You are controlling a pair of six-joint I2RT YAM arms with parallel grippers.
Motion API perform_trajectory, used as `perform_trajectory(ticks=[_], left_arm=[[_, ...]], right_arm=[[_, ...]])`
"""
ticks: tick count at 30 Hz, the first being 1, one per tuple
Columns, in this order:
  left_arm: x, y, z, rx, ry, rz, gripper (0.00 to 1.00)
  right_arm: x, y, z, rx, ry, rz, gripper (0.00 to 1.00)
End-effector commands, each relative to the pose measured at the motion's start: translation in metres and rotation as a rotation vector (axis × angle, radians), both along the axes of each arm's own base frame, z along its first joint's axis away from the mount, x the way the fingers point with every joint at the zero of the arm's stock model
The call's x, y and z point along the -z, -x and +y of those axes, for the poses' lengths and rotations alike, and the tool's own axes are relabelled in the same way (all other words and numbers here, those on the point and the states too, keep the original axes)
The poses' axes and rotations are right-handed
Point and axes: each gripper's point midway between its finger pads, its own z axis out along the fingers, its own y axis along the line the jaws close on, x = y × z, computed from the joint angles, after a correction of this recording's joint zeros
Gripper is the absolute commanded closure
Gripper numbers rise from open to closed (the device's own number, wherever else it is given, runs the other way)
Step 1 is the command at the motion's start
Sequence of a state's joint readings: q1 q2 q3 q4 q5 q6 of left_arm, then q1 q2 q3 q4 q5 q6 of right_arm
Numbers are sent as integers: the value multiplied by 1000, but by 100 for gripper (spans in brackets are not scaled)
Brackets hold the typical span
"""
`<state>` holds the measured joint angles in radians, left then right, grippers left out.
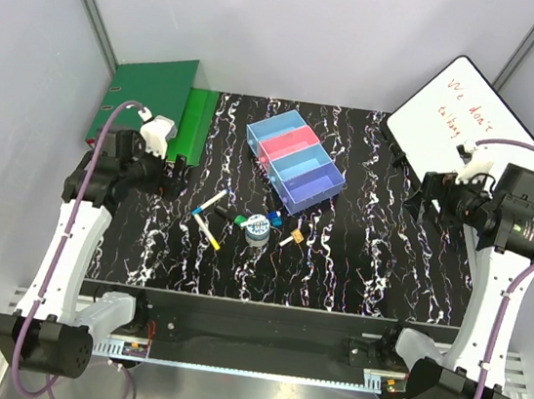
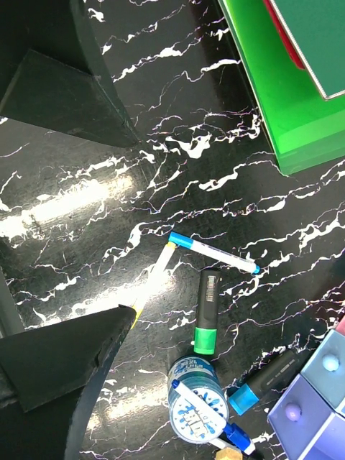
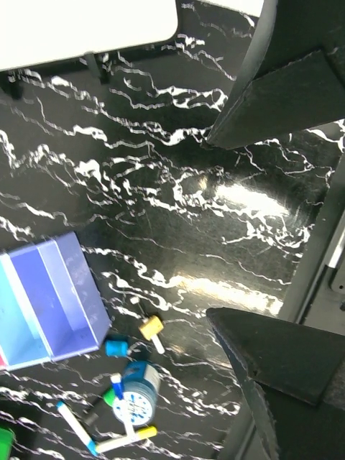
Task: Sort the stationery into containers
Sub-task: Move the storage box to the center of the board.
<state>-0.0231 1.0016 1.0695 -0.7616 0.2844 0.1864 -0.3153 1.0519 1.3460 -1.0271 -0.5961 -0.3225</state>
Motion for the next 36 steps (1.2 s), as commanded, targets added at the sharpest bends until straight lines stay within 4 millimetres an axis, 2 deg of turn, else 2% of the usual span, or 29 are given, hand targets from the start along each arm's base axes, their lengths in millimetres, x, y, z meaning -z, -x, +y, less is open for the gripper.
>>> perform_trajectory(ticks=[1,5,7,9,10,12,13,15,16,17,20,21,22,23,24,26,27,28,30,32,36], left_arm=[[-14,-6,-4,33,6,-52,1],[-19,-10,1,59,-55,-84,1],[-21,-14,3,64,-74,-93,1],[-24,-18,3,80,-96,-102,1],[-25,-19,2,88,-104,-105,1],[-24,-22,2,95,-117,-104,1],[-26,-22,1,101,-121,-109,1],[-23,-23,0,110,-131,-102,1],[-24,-23,-2,118,-138,-106,1],[-24,-24,-2,120,-144,-106,1],[-26,-26,-3,128,-161,-112,1],[-25,-28,-4,130,-164,-105,1],[-28,-29,-6,142,-174,-116,1],[-28,-31,-6,148,-182,-116,1],[-29,-32,-7,152,-190,-119,1],[-30,-35,-9,166,-207,-122,1],[-29,-36,-10,171,-212,-121,1],[-29,-37,-11,178,-215,-122,1],[-25,-40,-13,185,-219,-107,1],[-21,-41,-16,196,-218,-95,1],[-16,-46,-18,201,-212,-85,1]], right_arm=[[-6,8,11,-91,-5,-1,0],[20,-8,16,-84,-155,206,0],[26,-22,18,-104,-169,234,0],[25,-42,16,-92,-96,171,0],[25,-48,32,-138,-59,152,0],[27,-67,36,-130,24,119,0],[34,-77,47,-157,36,134,0],[40,-89,54,-176,47,143,2],[52,-98,52,-171,83,163,3],[57,-100,65,-211,112,165,4],[74,-117,71,-225,164,203,10],[73,-123,75,-241,173,197,10],[85,-127,78,-263,196,222,10],[88,-130,81,-287,231,211,11],[97,-133,93,-361,300,198,11],[103,-145,96,-373,387,162,11],[101,-148,107,-422,418,134,13],[107,-155,109,-423,454,133,13],[102,-164,117,-454,510,91,14],[106,-172,126,-467,530,85,19],[116,-182,129,-455,552,105,21]])
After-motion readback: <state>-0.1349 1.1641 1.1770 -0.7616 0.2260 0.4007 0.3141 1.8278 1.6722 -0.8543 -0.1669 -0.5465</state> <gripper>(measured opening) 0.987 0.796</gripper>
